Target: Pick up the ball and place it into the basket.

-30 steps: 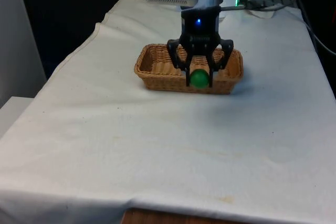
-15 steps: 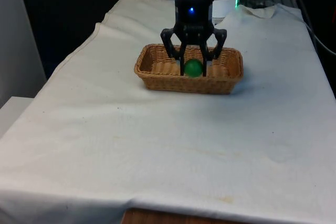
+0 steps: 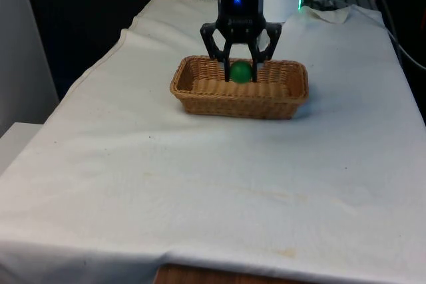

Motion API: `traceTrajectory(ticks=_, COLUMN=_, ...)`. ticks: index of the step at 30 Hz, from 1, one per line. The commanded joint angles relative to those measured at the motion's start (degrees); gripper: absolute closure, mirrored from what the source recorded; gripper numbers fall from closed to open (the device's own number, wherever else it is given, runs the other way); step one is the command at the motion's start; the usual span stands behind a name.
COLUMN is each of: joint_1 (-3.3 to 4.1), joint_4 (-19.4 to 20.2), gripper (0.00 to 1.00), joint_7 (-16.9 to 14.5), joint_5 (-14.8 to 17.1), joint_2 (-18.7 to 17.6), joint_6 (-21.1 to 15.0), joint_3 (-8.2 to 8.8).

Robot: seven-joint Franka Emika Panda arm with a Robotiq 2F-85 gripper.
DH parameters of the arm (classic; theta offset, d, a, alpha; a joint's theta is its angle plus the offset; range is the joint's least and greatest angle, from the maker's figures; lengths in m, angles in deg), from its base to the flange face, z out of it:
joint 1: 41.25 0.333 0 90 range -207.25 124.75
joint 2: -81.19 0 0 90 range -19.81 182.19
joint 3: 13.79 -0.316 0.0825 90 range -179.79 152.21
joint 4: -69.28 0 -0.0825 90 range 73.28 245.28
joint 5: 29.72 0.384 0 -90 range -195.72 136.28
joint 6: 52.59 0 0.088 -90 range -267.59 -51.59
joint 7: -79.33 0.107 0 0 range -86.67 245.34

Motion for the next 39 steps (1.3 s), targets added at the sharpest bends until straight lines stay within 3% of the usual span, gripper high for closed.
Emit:
traceTrajectory(ticks=1, joint_1=0.74, joint_4=1.4, gripper=1.0, joint_7=0.6, joint_5=-0.9, joint_2=0.9, joint_6=-0.9, joint_3=0.63)
traceTrajectory(ticks=2, joint_1=0.74, joint_4=1.9, gripper=1.0, joint_7=0.7, joint_5=-1.1, joint_2=1.3, joint_6=-1.1, joint_3=0.57)
traceTrajectory(ticks=3, joint_1=0.06, joint_4=0.6, gripper=1.0, joint_7=0.1, joint_5=-0.2, joint_2=0.4, joint_6=-0.1, joint_3=0.0)
traceTrajectory(ticks=4, joint_1=0.74, joint_4=2.5, gripper=1.0, joint_7=0.7, joint_5=-1.4, joint_2=1.7, joint_6=-1.2, joint_3=0.63)
traceTrajectory(ticks=6, joint_1=0.8, joint_4=3.5, gripper=1.0, joint_7=0.7, joint_5=-1.8, joint_2=2.5, joint_6=-1.4, joint_3=0.63)
traceTrajectory(ticks=11, joint_1=0.8, joint_4=6.6, gripper=1.0, joint_7=0.9, joint_5=-3.4, joint_2=4.8, joint_6=-2.4, joint_3=0.57)
traceTrajectory(ticks=12, joint_1=0.11, joint_4=5.4, gripper=1.0, joint_7=0.2, joint_5=-2.4, joint_2=4.1, joint_6=-1.3, joint_3=0.0)
traceTrajectory(ticks=13, joint_1=0.8, joint_4=7.2, gripper=1.0, joint_7=0.9, joint_5=-3.7, joint_2=5.2, joint_6=-2.5, joint_3=0.63)
traceTrajectory(ticks=20, joint_1=0.69, joint_4=11.5, gripper=1.0, joint_7=1.0, joint_5=-5.8, joint_2=8.1, joint_6=-4.0, joint_3=0.69)
traceTrajectory(ticks=21, joint_1=0.11, joint_4=10.4, gripper=1.0, joint_7=0.4, joint_5=-4.8, joint_2=7.5, joint_6=-2.9, joint_3=0.06)
traceTrajectory(ticks=22, joint_1=0.69, joint_4=11.9, gripper=1.0, joint_7=1.1, joint_5=-6.1, joint_2=8.5, joint_6=-4.1, joint_3=0.69)
traceTrajectory(ticks=29, joint_1=0.57, joint_4=16.3, gripper=1.0, joint_7=1.1, joint_5=-7.6, joint_2=10.9, joint_6=-6.1, joint_3=0.69)
traceTrajectory(ticks=30, joint_1=0.11, joint_4=15.7, gripper=1.0, joint_7=0.5, joint_5=-6.8, joint_2=10.8, joint_6=-5.0, joint_3=0.29)
traceTrajectory(ticks=31, joint_1=0.52, joint_4=17.0, gripper=1.0, joint_7=1.1, joint_5=-7.6, joint_2=11.2, joint_6=-6.6, joint_3=0.63)
traceTrajectory(ticks=39, joint_1=0.17, joint_4=23.2, gripper=1.0, joint_7=0.3, joint_5=-6.4, joint_2=11.9, joint_6=-12.7, joint_3=-0.29)
